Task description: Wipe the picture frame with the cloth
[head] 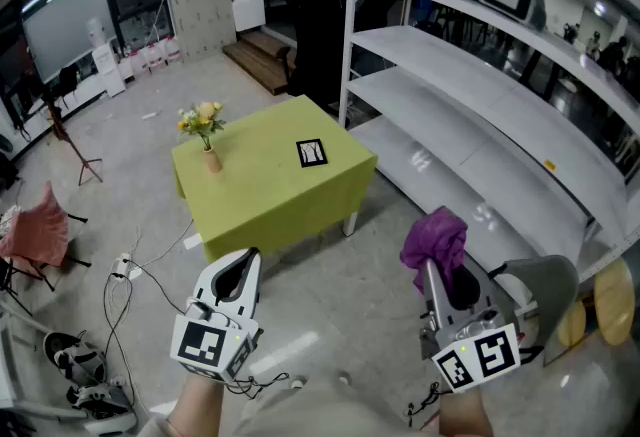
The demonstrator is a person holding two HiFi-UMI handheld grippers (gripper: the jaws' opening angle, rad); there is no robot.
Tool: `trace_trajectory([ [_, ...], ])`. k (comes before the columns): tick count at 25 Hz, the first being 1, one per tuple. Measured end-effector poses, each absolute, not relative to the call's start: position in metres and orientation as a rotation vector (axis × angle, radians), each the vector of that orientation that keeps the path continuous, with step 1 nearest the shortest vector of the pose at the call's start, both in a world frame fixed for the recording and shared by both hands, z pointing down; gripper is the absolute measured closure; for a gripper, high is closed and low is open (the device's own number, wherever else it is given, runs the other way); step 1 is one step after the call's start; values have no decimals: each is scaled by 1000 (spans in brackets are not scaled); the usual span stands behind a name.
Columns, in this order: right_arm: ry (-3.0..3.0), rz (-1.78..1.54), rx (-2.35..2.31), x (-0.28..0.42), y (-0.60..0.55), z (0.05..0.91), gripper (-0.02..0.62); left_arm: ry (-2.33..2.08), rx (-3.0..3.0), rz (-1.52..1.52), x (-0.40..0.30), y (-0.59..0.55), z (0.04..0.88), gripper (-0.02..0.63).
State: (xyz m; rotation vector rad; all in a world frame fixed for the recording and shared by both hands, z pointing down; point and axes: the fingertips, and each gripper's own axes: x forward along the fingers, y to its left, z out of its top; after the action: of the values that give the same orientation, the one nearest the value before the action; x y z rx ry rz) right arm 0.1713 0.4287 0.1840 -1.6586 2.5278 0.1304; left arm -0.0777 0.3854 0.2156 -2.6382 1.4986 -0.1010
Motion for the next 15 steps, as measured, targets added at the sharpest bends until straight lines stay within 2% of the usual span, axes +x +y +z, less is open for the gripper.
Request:
trace_trajectory([
  [15, 2551, 108, -1634, 199, 427, 199, 508, 1515, -2628, -131, -48, 385, 222, 598],
])
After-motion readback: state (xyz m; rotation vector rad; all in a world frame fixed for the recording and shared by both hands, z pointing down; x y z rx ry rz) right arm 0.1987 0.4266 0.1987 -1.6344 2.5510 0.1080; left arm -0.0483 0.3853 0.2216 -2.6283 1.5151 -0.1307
